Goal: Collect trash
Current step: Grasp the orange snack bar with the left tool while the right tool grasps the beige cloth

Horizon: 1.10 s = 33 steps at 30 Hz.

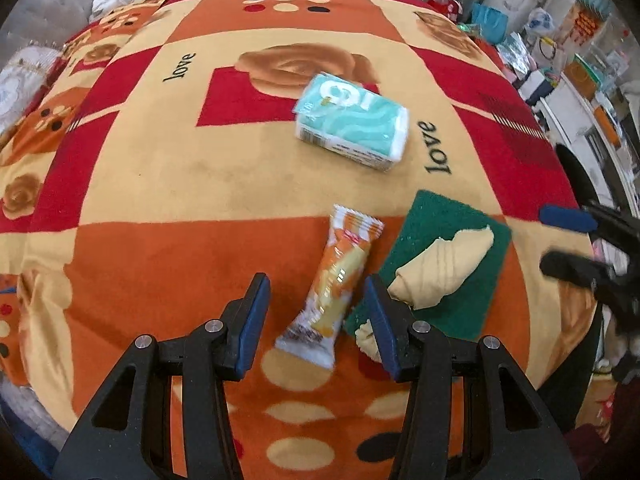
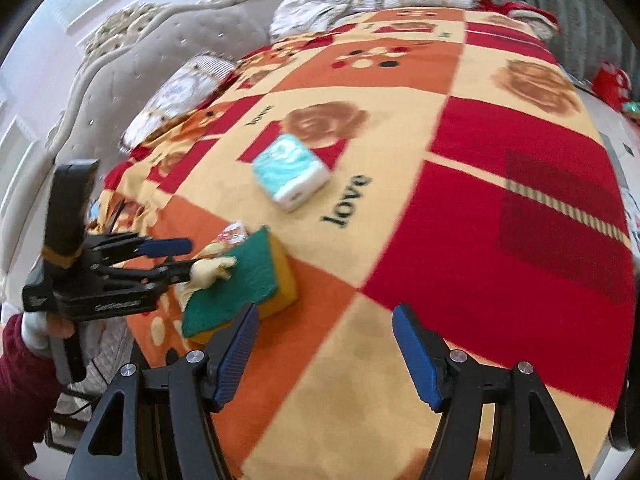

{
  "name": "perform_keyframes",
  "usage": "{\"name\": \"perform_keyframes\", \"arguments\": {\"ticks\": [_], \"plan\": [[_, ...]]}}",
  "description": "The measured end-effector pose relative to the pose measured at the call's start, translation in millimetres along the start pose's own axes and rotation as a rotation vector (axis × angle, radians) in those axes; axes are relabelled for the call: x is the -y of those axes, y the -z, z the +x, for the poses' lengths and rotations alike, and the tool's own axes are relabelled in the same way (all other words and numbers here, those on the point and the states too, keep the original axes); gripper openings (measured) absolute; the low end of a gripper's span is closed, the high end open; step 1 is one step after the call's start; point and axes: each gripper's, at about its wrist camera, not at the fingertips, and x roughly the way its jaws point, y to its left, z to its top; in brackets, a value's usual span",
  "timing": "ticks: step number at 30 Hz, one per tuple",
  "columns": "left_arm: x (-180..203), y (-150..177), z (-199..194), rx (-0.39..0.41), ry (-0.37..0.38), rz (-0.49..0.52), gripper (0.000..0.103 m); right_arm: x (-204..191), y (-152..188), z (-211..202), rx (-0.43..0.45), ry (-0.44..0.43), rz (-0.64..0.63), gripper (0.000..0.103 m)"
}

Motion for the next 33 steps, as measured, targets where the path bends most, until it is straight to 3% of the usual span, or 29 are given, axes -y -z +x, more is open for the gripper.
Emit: {"name": "perform_keyframes", "arguments": {"ticks": [3,6,9,11,18,24,26,28,30,33], "plan": [[-4.2,-2.2,5.9,-0.014,0.03,-0.024,0.047,-14.3,-5.9,3.0,0.009,-0.02,-0.043,0.067],[3.0,0.0,6.4,-0.004,0.022,0.013,0.044,-25.8,-11.0,4.2,0.019,-0.027,-0.078,0.067],[2.8,0.9,5.6,-0.002,0.036,0.02,0.02,-34.5,-14.4,5.2,0.024,-0.039,-0.105,0.067],[0.2,2.4,4.1,0.007,0.021,0.015,0.017,-39.8,-16.0,6.0,0.027,-0.044,-0.123,0.067],[-28.2,7.2,-28.9,0.103,-0.015,-0.072,0.016,-66.8,-20.6,13.5,0.03,-0.08,-0.198,0.06],[-43.7,11.0,-47.0,0.144,-0.022,-0.12,0.016,-85.9,-26.0,43.7,0.012,-0.077,-0.252,0.053],[-43.7,12.0,-46.8,0.144,-0.02,-0.128,0.016,-89.7,-27.0,58.4,0.003,-0.048,-0.274,0.048],[-44.3,13.8,-46.7,0.142,-0.013,-0.132,0.016,-90.4,-25.2,67.6,-0.011,-0.04,-0.287,0.034],[-42.0,15.5,-46.5,0.141,-0.007,-0.132,0.016,-91.7,-22.0,68.1,0.0,-0.022,-0.313,0.026],[-36.8,13.8,-47.0,0.146,0.003,-0.13,0.016,-88.3,-20.9,60.5,0.016,-0.02,-0.313,0.02]]}}
